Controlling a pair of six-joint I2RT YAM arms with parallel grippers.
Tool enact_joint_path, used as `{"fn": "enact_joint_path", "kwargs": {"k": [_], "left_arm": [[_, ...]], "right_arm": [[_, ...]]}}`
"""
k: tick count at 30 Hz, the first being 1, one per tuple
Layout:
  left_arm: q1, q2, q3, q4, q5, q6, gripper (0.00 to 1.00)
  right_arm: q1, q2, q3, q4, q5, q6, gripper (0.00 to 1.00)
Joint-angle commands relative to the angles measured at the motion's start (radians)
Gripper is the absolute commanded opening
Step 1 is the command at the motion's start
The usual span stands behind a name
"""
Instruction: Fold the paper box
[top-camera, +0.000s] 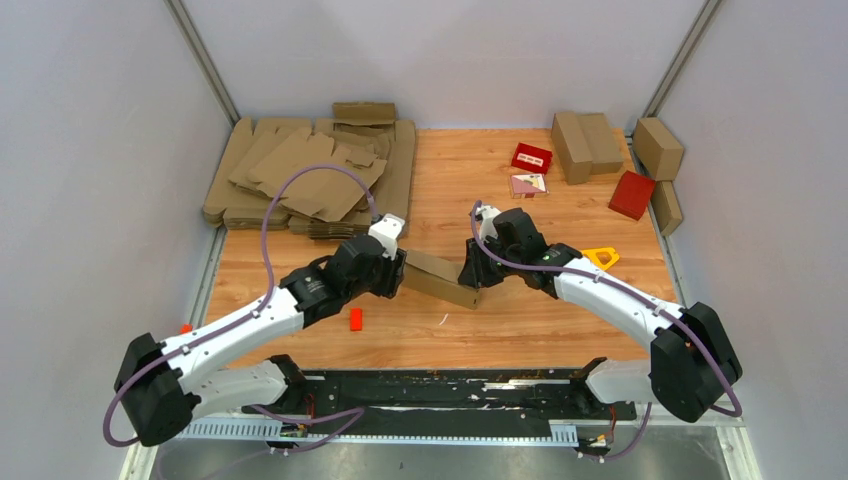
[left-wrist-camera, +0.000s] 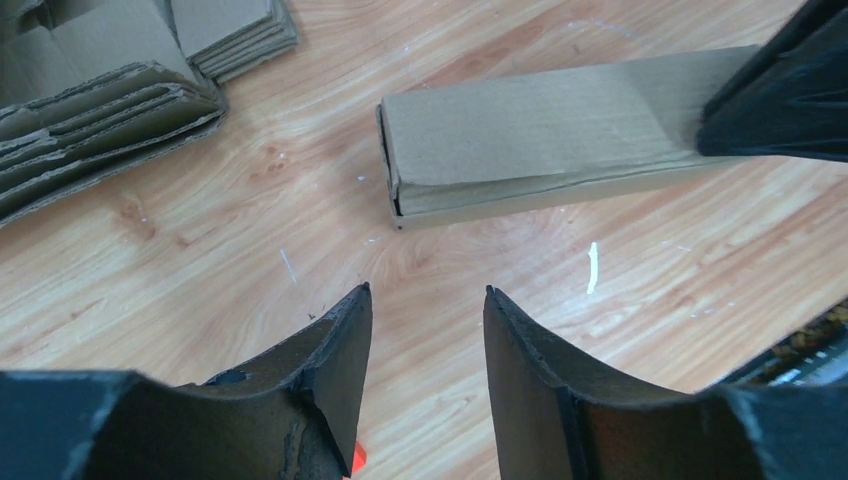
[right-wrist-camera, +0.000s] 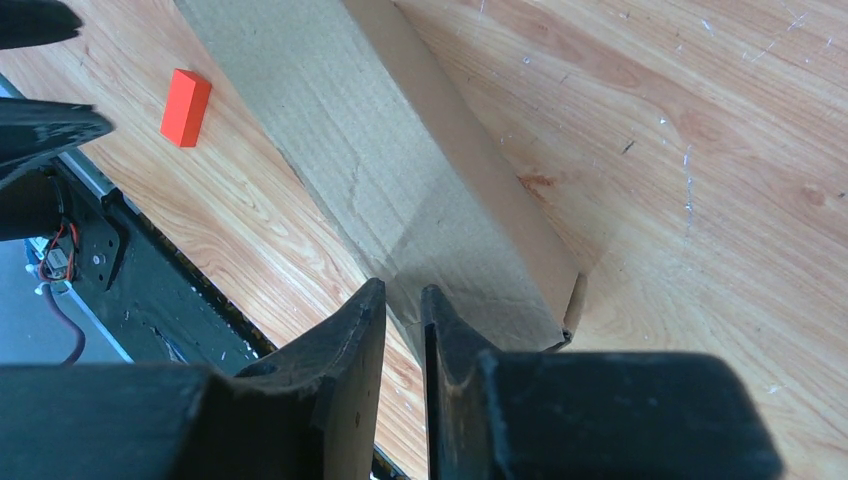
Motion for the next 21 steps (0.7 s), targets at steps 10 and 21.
{"fn": "enact_joint_path", "kwargs": {"k": [10, 21], "left_arm": [[0.147, 0.014, 0.103, 0.128, 0.184, -0.061, 0.23], [0.152, 0.168, 0.069, 0.226, 0.194, -0.045, 0.00]], "right_arm": [[0.001, 0.016, 0.010, -0.054, 0.047, -0.019, 0.22], [0.001, 0.021, 0.006, -0.055, 0.047, -0.019, 0.22]]}}
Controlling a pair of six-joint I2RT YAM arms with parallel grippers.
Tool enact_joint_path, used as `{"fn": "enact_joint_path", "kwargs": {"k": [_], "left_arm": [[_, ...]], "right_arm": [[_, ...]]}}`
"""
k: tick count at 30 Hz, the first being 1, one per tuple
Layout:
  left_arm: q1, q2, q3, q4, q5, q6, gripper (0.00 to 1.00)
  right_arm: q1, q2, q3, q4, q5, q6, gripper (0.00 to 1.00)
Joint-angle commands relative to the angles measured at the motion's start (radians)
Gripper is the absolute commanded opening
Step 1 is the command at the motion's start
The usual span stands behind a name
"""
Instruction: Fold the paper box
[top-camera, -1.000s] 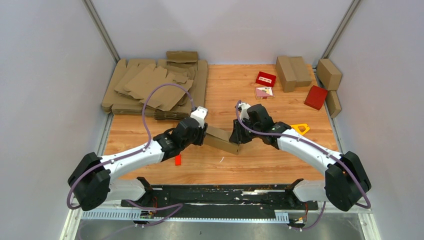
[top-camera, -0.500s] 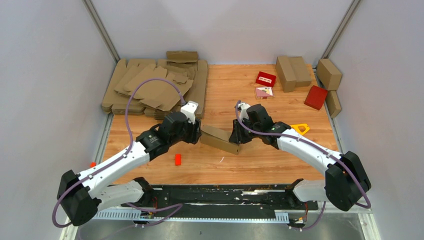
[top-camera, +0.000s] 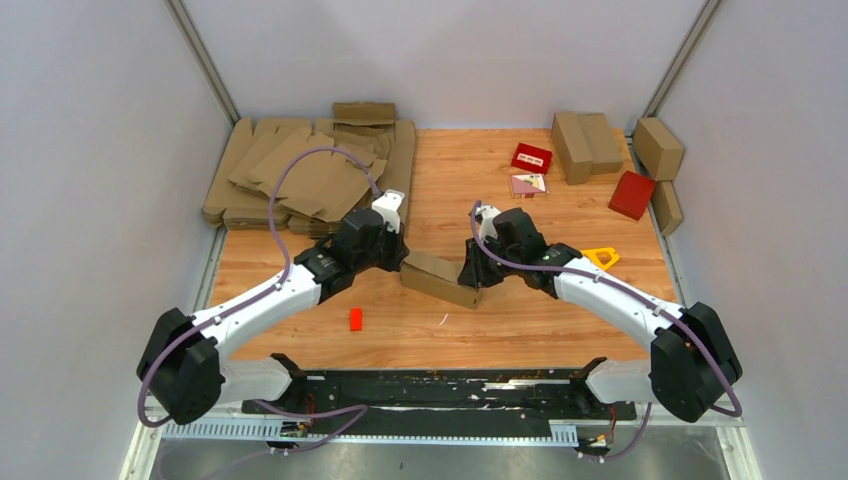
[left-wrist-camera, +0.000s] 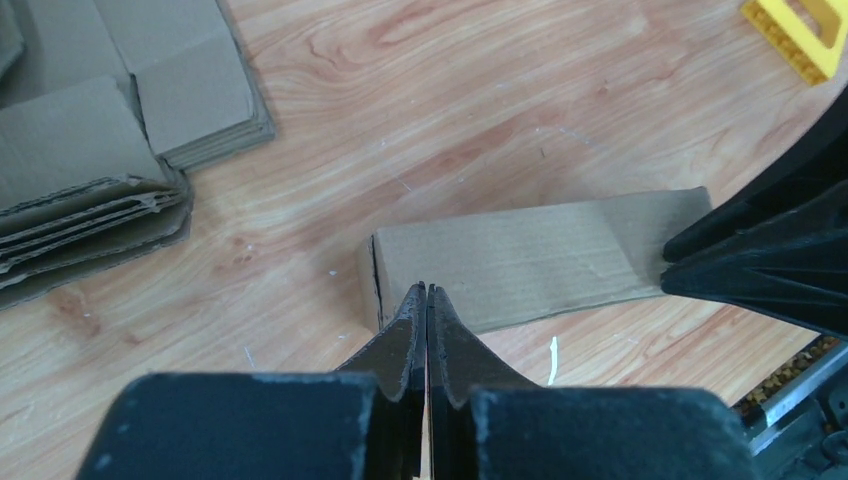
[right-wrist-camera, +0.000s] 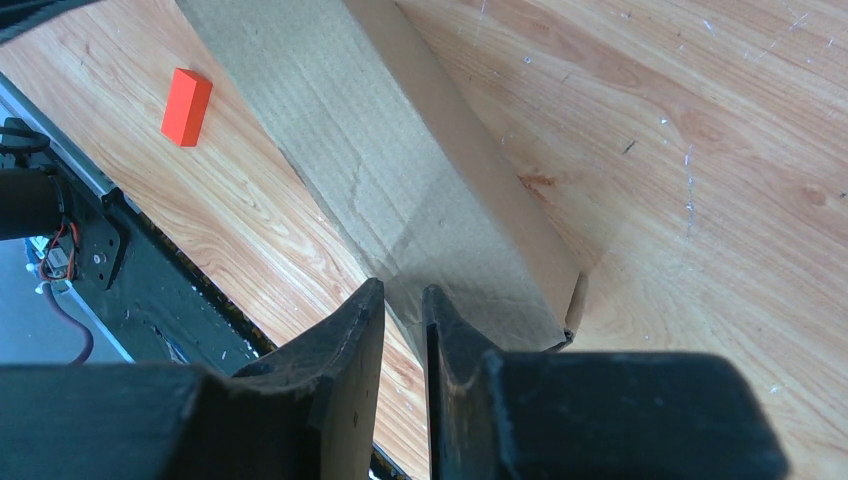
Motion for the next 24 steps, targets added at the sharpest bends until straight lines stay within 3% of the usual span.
{"fn": "enact_joint_path", "kwargs": {"k": [1, 10, 19, 21, 24], "left_arm": [[0.007, 0.042, -0.016, 0.060, -0.003, 0.003, 0.00], [0.008, 0.076, -0.134, 0.105, -0.021, -0.005, 0.00], [0.009, 0.083, -0.147, 0.114, -0.023, -0.003, 0.00], [0.009, 0.082, -0.145, 0.113, -0.023, -0.002, 0.00], [0.010, 0.083, -0.139, 0.111, -0.019, -0.002, 0.00]], "right_arm": [[0.001, 0.021, 0.002, -0.050, 0.046, -0.018, 0.22], [0.000, 0.016, 0.012, -0.052, 0.041, -0.017, 0.24], [0.001, -0.079, 0.142, -0.161, 0.046, -0.027, 0.36], [0.001, -0.110, 0.131, -0.174, 0.061, -0.024, 0.34], [-0.001, -0.135, 0.084, -0.175, 0.081, -0.015, 0.20]]}}
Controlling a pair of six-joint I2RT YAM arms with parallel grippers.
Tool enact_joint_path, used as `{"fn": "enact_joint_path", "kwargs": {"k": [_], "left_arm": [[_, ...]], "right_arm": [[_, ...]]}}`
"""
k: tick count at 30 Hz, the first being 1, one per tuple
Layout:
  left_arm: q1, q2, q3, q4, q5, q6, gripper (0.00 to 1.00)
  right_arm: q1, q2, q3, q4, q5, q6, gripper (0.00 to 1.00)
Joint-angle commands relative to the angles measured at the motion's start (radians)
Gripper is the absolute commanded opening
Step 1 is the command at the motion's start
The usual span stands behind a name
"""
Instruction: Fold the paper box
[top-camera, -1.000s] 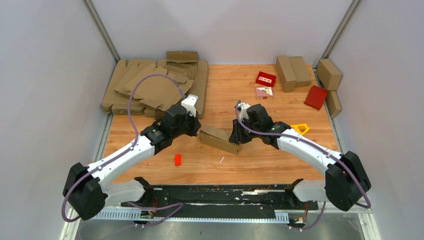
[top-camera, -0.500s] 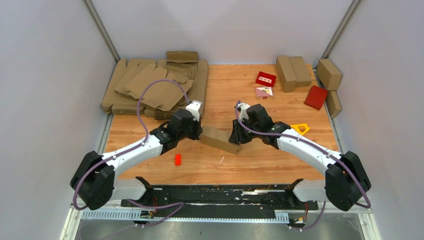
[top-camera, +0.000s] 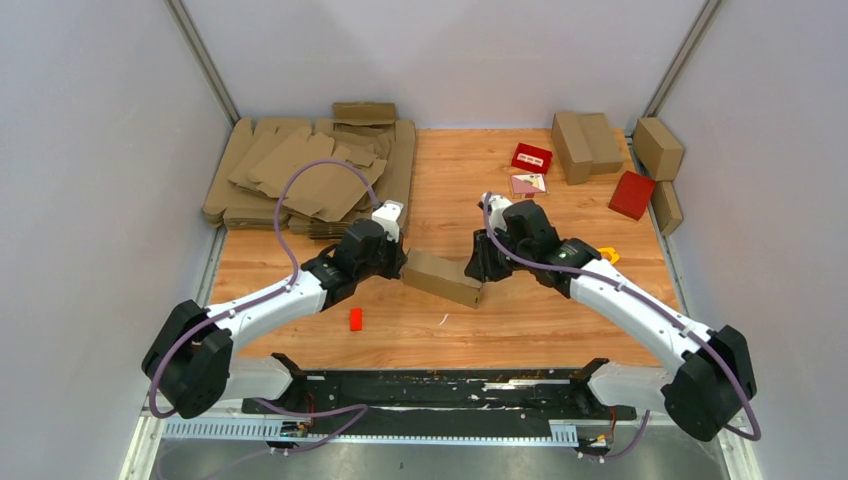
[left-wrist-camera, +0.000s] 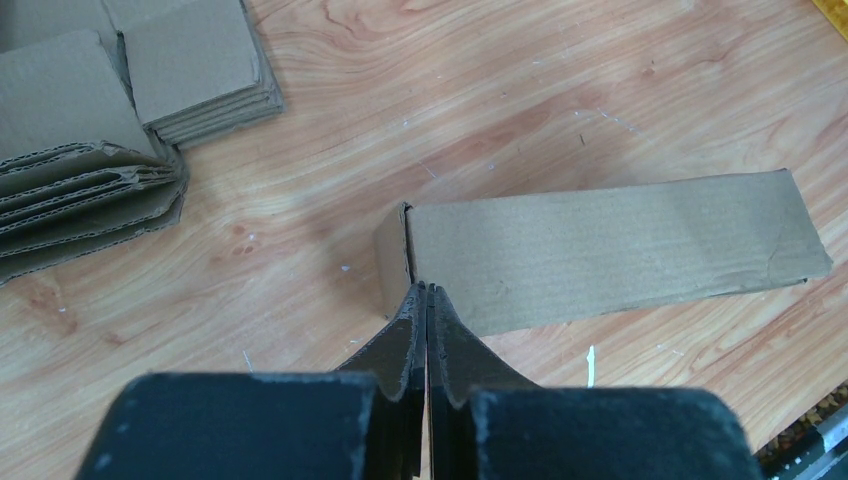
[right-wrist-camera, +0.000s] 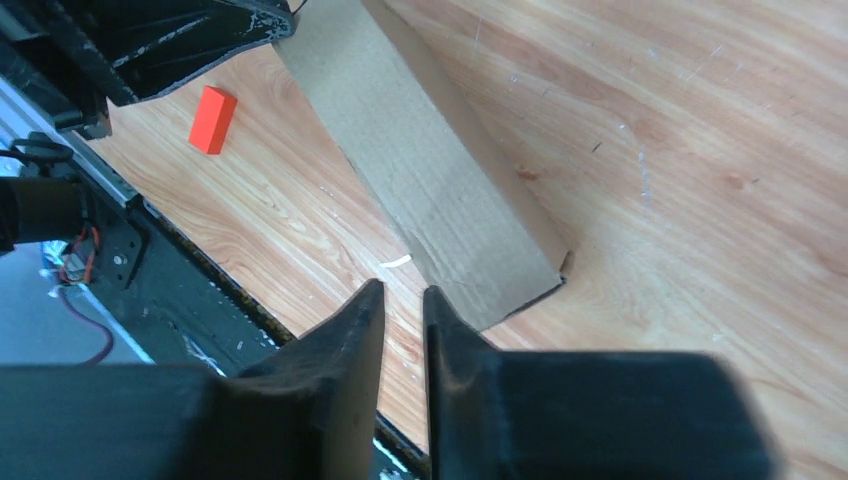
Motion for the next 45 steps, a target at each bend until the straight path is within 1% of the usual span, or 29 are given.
{"fn": "enact_joint_path", "kwargs": {"k": [1, 2, 3, 4, 7, 10, 16, 22, 30, 34, 35, 36, 37, 38, 39, 40, 41, 45], "left_arm": [[0.003, 0.023, -0.019, -0.044, 0.000, -0.001, 0.00], [0.004, 0.023, -0.019, -0.044, 0.000, -0.001, 0.00], [0.003, 0.022, -0.018, -0.046, 0.001, 0.000, 0.00], [0.004, 0.021, -0.019, -0.047, 0.000, 0.000, 0.00], [0.004, 0.019, -0.019, -0.048, -0.004, 0.002, 0.00], [0.004, 0.018, -0.018, -0.051, -0.004, 0.003, 0.00], [0.004, 0.021, -0.006, -0.056, -0.002, 0.004, 0.00], [0.004, 0.009, 0.001, -0.062, 0.000, 0.007, 0.00], [0.004, -0.001, -0.003, -0.052, 0.008, 0.007, 0.00], [0.004, -0.005, -0.015, -0.020, 0.028, 0.008, 0.00], [0.004, -0.010, -0.018, -0.016, 0.030, 0.009, 0.00], [0.004, -0.017, -0.019, -0.015, 0.031, 0.012, 0.00], [0.004, -0.027, -0.019, -0.014, 0.029, 0.015, 0.00], [0.004, -0.043, -0.020, -0.015, 0.025, 0.017, 0.00], [0.003, -0.066, -0.024, -0.014, 0.017, 0.017, 0.07], [0.004, -0.091, -0.030, -0.012, 0.005, 0.017, 0.12], [0.004, -0.120, -0.039, -0.008, -0.008, 0.015, 0.16], [0.004, -0.255, -0.096, -0.002, -0.074, -0.001, 0.32]], "right_arm": [[-0.002, -0.058, -0.027, -0.026, 0.049, 0.006, 0.11], [-0.003, -0.056, -0.043, -0.024, 0.054, 0.011, 0.05], [-0.004, -0.052, -0.062, -0.018, 0.055, 0.017, 0.01], [-0.004, -0.046, -0.079, -0.008, 0.055, 0.022, 0.00], [-0.004, -0.019, -0.125, 0.025, 0.056, 0.032, 0.00], [-0.004, 0.007, -0.137, 0.024, 0.068, 0.041, 0.00], [-0.005, -0.031, -0.072, -0.029, 0.064, 0.019, 0.00], [-0.005, -0.078, -0.033, -0.068, 0.107, 0.002, 0.00], [-0.005, 0.018, -0.063, -0.030, 0.101, 0.003, 0.00], [-0.006, 0.021, -0.055, -0.048, 0.114, -0.002, 0.01], [-0.006, 0.012, -0.051, -0.056, 0.116, -0.006, 0.03], [-0.005, 0.001, -0.046, -0.063, 0.115, -0.008, 0.10], [-0.006, -0.013, -0.039, -0.069, 0.115, -0.011, 0.28], [-0.006, -0.028, -0.033, -0.074, 0.113, -0.016, 0.57], [-0.005, -0.044, -0.027, -0.078, 0.120, -0.023, 0.81], [-0.005, -0.059, -0.022, -0.081, 0.130, -0.029, 0.97], [-0.005, -0.073, -0.014, -0.083, 0.134, -0.041, 1.00], [0.012, -0.072, 0.042, -0.082, 0.113, -0.132, 1.00]]}}
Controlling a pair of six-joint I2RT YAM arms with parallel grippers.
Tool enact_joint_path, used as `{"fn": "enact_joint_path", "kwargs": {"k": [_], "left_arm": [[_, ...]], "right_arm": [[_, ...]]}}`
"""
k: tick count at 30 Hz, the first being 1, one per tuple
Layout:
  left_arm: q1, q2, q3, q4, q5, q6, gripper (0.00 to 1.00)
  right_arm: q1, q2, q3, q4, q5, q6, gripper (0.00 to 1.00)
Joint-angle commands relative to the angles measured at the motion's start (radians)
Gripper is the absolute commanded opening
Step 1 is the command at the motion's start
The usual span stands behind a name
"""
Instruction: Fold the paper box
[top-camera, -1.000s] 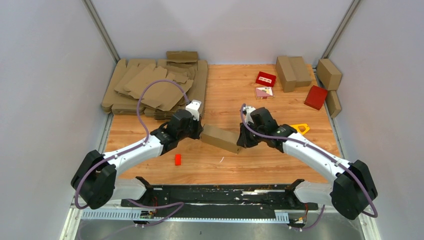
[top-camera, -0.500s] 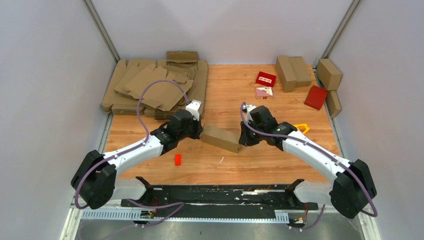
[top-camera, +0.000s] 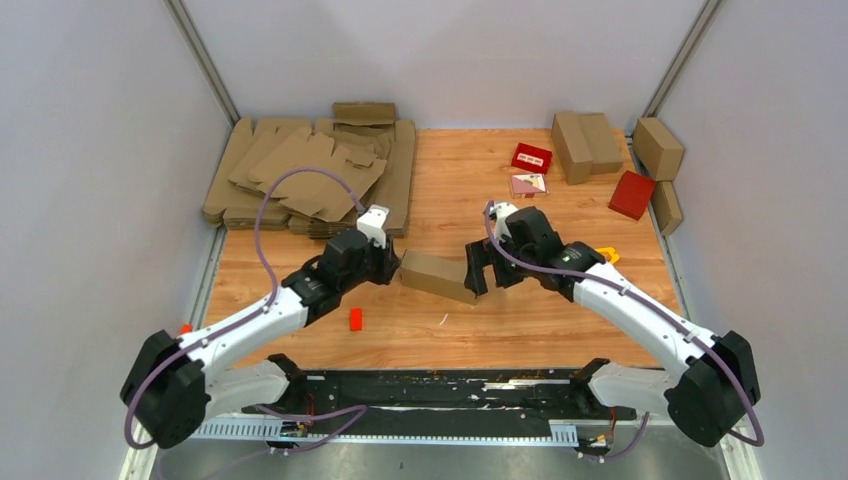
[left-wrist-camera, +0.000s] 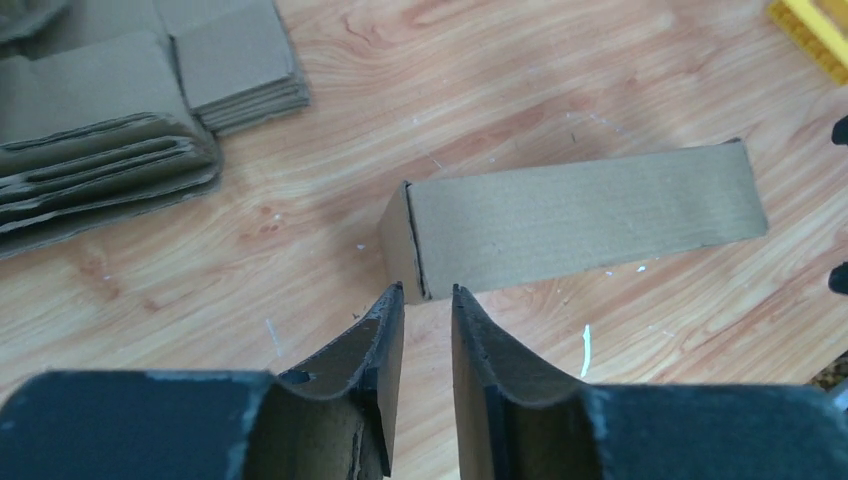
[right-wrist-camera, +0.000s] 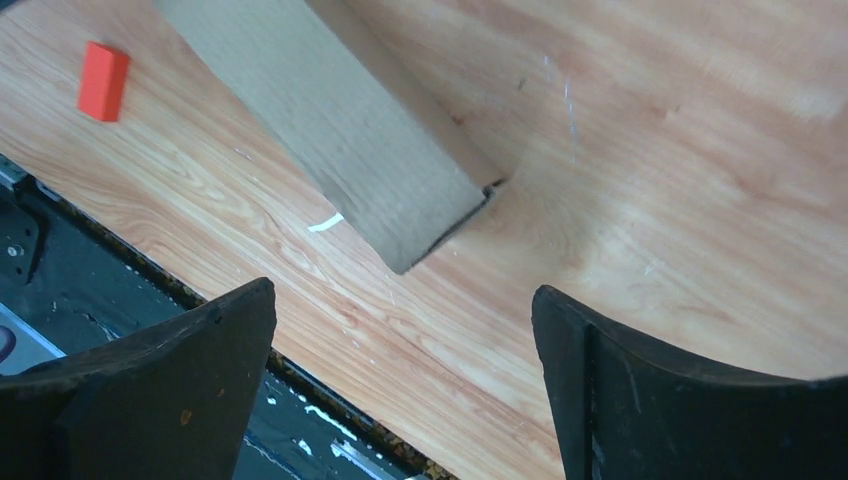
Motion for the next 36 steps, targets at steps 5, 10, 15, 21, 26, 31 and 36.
{"fn": "enact_joint_path", "kwargs": {"k": [5, 10, 15, 21, 26, 31, 36], "left_arm": [[0.000, -0.292, -0.152, 0.084, -0.144, -0.021, 0.44], [0.001, -0.402, -0.271, 0.149, -0.163, -0.011, 0.49], [0.001, -0.474, -0.355, 0.217, -0.179, -0.001, 0.49], [0.001, -0.563, -0.391, 0.231, -0.211, 0.020, 0.49], [0.001, -0.608, -0.413, 0.234, -0.215, 0.020, 0.49], [0.001, -0.606, -0.416, 0.228, -0.220, 0.021, 0.49], [0.001, -0.595, -0.415, 0.232, -0.223, 0.025, 0.49]], "right_arm": [[0.083, 0.038, 0.129, 0.083, 0.045, -0.224, 1.00], [0.091, 0.178, 0.248, 0.055, 0.061, -0.239, 1.00], [0.102, 0.352, 0.356, -0.010, 0.040, -0.280, 1.00], [0.108, 0.468, 0.380, -0.012, -0.001, -0.375, 1.00], [0.113, 0.491, 0.358, 0.005, -0.060, -0.402, 0.93], [0.123, 0.485, 0.358, 0.003, -0.031, -0.398, 0.68], [0.121, 0.421, 0.352, 0.002, 0.014, -0.370, 0.46]]}}
